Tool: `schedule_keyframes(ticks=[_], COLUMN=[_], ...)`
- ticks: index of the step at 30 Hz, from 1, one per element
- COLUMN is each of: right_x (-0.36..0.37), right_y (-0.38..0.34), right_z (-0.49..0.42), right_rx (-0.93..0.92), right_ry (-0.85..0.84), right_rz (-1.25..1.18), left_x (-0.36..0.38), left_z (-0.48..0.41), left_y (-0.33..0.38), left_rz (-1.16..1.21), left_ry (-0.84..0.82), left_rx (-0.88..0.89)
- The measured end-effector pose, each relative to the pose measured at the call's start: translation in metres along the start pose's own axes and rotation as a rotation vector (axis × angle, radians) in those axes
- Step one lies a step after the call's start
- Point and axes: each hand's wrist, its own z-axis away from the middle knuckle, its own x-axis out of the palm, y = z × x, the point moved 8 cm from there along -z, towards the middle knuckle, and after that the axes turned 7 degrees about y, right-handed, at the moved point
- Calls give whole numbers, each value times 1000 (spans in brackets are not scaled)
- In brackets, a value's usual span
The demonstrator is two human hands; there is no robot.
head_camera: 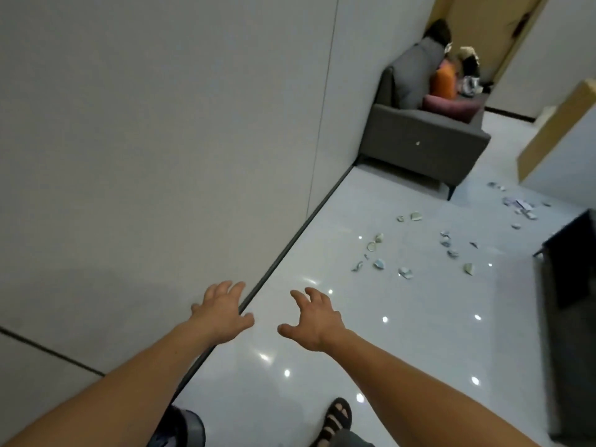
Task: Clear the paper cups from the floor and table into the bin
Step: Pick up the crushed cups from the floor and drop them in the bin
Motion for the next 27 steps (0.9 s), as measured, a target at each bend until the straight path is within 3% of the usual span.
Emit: schedule_keyframes(ticks=[11, 21, 27], right_x=[-51, -120, -152], right_y=[159, 322, 394], right_z=[21, -25, -60], right_rx=[259, 320, 364], right_ry=[103, 140, 141], right_rz=[-159, -204, -226], left_x=[19, 37, 53], left_z=[-44, -110, -157], left_y=[176, 351, 418], left_rz=[-72, -36, -27], left_ry=[-75, -114, -178], left_rx=[257, 315, 335])
